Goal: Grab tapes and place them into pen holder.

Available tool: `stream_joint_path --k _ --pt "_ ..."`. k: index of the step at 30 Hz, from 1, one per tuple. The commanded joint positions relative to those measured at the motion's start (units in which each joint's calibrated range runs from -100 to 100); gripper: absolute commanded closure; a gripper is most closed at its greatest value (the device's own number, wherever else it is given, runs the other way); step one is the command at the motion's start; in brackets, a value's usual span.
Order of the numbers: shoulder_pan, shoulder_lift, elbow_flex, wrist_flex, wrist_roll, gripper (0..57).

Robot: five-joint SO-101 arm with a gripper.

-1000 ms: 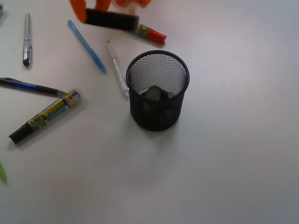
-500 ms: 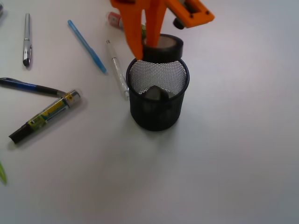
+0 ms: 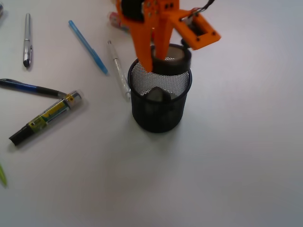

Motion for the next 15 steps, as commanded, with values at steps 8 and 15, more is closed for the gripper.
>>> stream_joint_path --k 8,15 --pt "0.06 -0.1 -0.4 -0.26 -0.34 43.2" --pt "-0.99 -0.27 -0.22 -0.17 -0.29 37.5"
